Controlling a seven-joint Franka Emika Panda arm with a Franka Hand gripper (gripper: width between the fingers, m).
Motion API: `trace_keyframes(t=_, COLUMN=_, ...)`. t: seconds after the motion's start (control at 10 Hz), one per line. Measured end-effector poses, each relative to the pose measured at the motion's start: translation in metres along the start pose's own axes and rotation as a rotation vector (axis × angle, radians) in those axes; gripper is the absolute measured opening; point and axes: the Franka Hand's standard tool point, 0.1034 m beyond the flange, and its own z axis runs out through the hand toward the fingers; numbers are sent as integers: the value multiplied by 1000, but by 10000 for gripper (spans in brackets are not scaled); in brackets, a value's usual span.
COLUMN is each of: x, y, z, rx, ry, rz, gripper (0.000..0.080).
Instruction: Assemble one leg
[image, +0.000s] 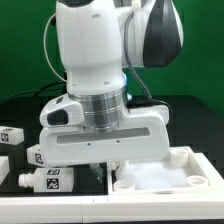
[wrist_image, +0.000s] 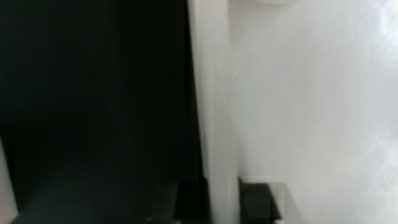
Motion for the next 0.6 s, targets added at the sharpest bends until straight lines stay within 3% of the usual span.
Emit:
trace_keyframes(t=0.3, x=0, y=0, z=0, rx=1, ry=0, rz=0, gripper=127)
trace_keyframes(t=0.4, x=0, y=-2, z=-1, rx=-2, ry=1, rz=-8, gripper=314)
trace_keyframes(t=0.5, x=-4, y=-9, z=-12, rx=-25, ry=3, rz=-64, gripper=460)
trace_keyframes(t=0.6, x=-17, y=-16, z=-23, rx=-27, ry=1, rz=-97, gripper=460)
